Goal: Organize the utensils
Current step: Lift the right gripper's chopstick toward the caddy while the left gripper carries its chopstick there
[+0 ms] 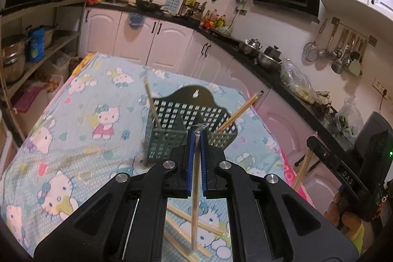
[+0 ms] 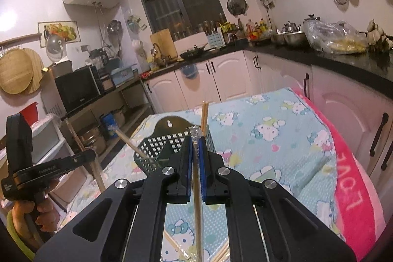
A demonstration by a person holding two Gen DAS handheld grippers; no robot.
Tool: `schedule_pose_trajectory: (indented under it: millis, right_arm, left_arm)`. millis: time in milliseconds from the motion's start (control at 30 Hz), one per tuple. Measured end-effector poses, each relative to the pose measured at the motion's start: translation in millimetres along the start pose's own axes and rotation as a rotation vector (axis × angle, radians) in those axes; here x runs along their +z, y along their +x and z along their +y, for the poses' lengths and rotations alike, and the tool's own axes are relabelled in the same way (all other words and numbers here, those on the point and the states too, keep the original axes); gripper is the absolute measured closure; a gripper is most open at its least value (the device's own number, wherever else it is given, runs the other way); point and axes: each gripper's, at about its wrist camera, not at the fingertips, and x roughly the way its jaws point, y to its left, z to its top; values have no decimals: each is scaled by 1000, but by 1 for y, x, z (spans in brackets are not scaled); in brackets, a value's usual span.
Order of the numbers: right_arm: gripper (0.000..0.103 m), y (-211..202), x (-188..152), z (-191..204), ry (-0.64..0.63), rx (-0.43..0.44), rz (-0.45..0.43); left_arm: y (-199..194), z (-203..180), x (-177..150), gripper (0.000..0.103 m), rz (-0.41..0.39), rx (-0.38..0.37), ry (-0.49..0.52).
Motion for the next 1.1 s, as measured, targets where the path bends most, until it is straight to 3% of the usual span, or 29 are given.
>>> schedule_pose_trajectory:
  millis: [400,1100]
  right_arm:
    - [97,7,33,11,-48,18,-56]
    - [97,64,90,43,-116,113,-104]
  left_arm:
    - [8,-20,44,102,-72,-5,50]
    - [19,-26,111,102,-267,49,70]
